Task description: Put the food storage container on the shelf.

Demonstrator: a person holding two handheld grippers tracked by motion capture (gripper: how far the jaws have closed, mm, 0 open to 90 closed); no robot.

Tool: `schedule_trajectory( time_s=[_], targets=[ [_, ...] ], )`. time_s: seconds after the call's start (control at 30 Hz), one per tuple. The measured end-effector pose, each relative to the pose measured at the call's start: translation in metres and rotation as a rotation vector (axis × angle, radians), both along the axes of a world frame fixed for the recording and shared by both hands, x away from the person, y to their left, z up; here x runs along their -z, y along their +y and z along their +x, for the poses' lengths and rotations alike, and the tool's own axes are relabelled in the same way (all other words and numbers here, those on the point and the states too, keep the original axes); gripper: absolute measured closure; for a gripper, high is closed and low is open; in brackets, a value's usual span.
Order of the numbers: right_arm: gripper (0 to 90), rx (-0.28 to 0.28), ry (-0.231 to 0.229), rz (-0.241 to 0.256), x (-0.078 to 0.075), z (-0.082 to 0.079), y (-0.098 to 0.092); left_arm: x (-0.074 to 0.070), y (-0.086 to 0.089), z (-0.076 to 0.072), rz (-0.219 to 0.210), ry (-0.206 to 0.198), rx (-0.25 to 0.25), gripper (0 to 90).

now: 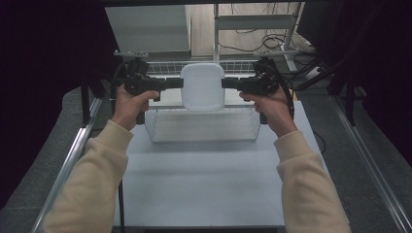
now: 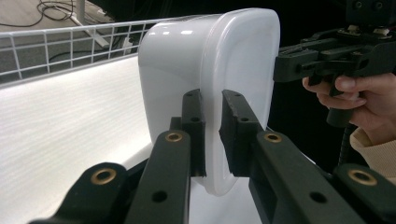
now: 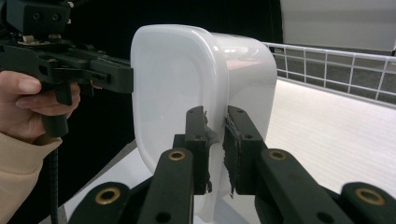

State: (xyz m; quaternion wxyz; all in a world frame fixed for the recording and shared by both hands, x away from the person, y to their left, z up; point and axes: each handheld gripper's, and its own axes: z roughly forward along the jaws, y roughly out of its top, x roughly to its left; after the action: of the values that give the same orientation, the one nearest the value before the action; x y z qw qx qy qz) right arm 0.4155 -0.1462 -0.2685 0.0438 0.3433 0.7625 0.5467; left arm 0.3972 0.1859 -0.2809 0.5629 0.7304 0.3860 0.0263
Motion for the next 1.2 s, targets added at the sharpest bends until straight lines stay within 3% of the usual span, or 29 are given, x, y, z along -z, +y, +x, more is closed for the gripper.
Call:
schedule_trajectory(
  time_s=[0.3,0.5,0.73,0.97,1.2],
  targets=[
    [79.8,0.014,0.047,-0.001,0.001,0.023,0.007,0.007,0.005,0.024,-0.019,0.045,-0.032,79.9],
    [79.1,0.04,0.108,-0.017,0.008,0.04,0.011,0.017,0.004,0.04,-0.019,0.088,-0.048,79.4],
    [76.4,0.083,0.162,0.023,0.014,0.054,0.012,0.02,0.002,0.054,-0.064,0.101,-0.076,76.8],
    [70.4,0.133,0.207,0.034,0.02,0.07,0.015,0.031,0.003,0.075,-0.147,0.184,-0.099,74.0],
    [65.4,0.154,0.288,0.09,0.032,0.087,0.017,0.044,0.003,0.089,-0.19,0.242,-0.139,70.1]
  ],
)
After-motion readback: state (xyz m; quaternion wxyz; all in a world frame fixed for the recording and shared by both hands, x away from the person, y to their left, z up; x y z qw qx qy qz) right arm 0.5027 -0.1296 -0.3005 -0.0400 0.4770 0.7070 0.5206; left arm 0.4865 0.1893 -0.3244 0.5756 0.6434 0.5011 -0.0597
